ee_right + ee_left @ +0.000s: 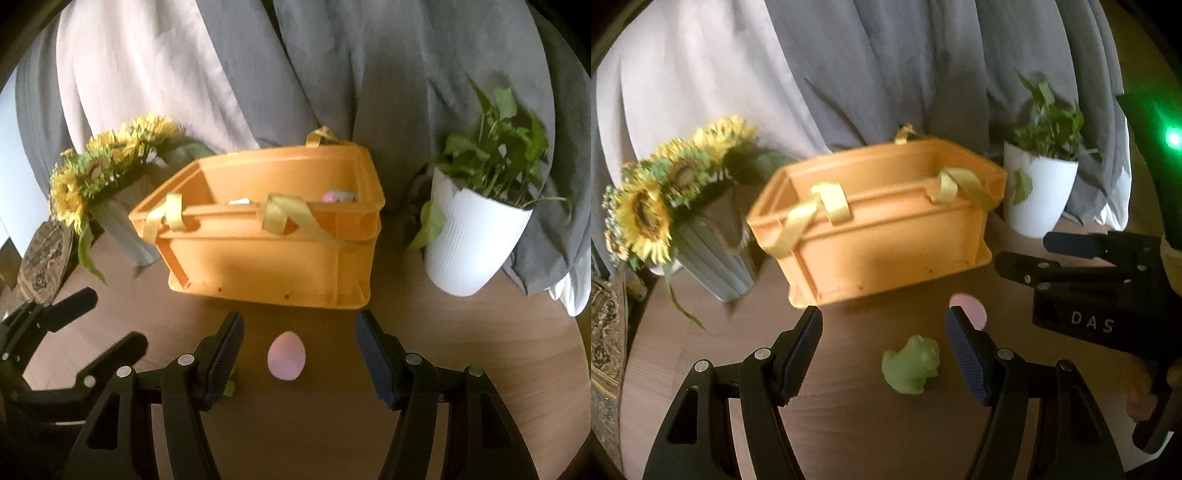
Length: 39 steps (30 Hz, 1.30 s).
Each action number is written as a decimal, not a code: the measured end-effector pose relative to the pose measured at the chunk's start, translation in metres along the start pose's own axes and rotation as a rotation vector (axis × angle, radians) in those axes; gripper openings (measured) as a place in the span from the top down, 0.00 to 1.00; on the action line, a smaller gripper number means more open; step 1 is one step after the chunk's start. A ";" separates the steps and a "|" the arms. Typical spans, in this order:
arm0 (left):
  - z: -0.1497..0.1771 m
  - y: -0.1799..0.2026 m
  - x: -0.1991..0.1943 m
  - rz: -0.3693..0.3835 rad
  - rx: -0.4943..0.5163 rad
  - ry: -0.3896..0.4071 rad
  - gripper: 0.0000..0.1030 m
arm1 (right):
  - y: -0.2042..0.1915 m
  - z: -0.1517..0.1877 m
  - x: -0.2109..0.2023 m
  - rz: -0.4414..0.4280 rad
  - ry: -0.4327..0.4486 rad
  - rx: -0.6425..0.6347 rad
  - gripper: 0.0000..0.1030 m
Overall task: Organize soft objects
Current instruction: 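Move both tools back toward the green frog toy and pink sponge, then grasp the green frog toy with the left tool while the right tool grasps the pink sponge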
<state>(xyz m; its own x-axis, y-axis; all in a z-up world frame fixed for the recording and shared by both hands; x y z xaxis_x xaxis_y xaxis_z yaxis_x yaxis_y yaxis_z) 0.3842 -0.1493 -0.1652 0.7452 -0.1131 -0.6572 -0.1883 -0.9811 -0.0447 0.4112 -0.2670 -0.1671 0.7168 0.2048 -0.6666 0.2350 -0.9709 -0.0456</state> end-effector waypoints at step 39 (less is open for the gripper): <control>0.058 0.020 0.094 0.078 0.029 -0.218 0.49 | -0.014 0.051 0.100 -0.070 -0.252 0.011 0.41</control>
<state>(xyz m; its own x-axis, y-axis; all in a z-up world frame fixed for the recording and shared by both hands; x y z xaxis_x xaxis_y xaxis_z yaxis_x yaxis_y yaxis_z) 0.4131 -0.1703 -0.2711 0.5722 -0.1486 -0.8065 -0.2601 -0.9656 -0.0067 0.4461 -0.2390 -0.2711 0.5125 0.2355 -0.8257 0.2703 -0.9570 -0.1051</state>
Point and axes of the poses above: each gripper's, at about its wrist camera, not at the fingertips, and x roughly the way its jaws point, y to its right, z to its underside, the point moved 10 cm from there along x, roughly the way its jaws point, and after that the axes turned 4 degrees about -x, right-handed, at the moved point
